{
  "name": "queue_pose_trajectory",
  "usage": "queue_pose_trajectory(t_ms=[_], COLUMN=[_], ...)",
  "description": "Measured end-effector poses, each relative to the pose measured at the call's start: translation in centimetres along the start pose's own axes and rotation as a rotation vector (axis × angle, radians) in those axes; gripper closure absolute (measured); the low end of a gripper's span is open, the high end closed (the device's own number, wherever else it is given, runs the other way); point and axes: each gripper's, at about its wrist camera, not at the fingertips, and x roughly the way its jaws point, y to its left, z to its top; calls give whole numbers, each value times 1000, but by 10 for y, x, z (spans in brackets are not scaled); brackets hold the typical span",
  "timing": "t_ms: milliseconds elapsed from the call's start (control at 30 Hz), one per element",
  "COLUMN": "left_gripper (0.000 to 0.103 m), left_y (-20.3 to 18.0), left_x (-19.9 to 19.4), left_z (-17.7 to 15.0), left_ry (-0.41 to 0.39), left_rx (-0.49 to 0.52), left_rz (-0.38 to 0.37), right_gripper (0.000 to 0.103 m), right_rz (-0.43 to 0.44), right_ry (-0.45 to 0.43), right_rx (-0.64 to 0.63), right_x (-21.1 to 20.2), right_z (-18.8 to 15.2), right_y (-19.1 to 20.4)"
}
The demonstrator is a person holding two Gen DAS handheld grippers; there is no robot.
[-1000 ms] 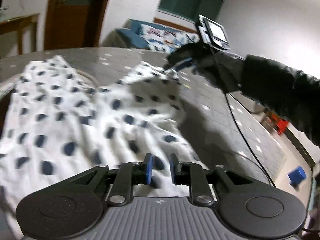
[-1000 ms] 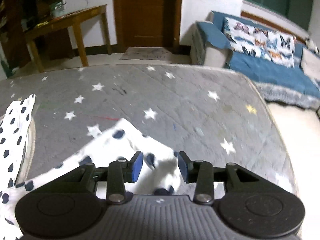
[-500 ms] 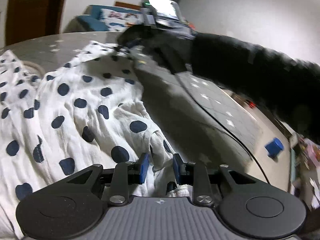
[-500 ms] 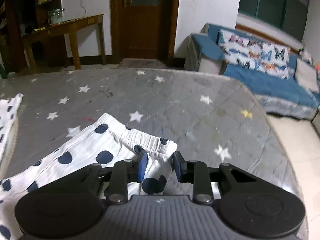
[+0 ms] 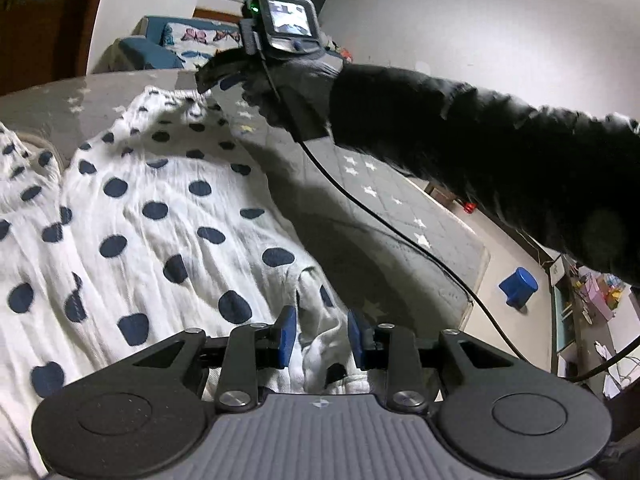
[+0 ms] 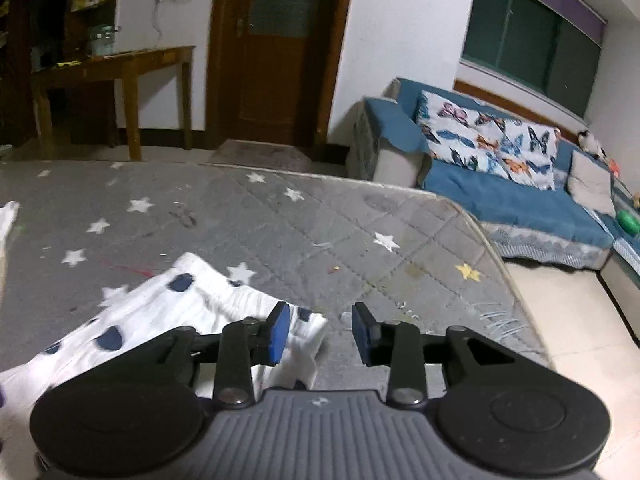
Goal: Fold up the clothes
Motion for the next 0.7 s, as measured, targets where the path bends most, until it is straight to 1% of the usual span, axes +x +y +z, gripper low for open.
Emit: queue_pose_trajectory(t_ms=[67,200,300,367,433,567,700], left_gripper=[69,64,63,63,63,63,64], left_y=[3,10,29,43,51,68,85], left_x=[-8,-25,-36,-44,-51,-64,-78], left_z=[4,12,12,11,4,-10,-24], left_ry=[-32,-96,-131,-152,-157,-165,-174], left_rx=[-10,-31,-99,-149,-190,-272,-355], left_rz=[33,100,195,263,291,348,405], right_gripper=[69,64,62,61,61,56,54], right_rz=[55,177,266,294,308,338,342], right_ry=[-1,17,54,71,76,68,64], right_rx=[-11,-48,-74,-102,-123,-134,-161], right_x=[-14,-39,-53,-59,-66,-86,-103], right_z=[-3,-14,-28,-40,-51,-66,-77], right_y=[5,23,40,51,60,70,74])
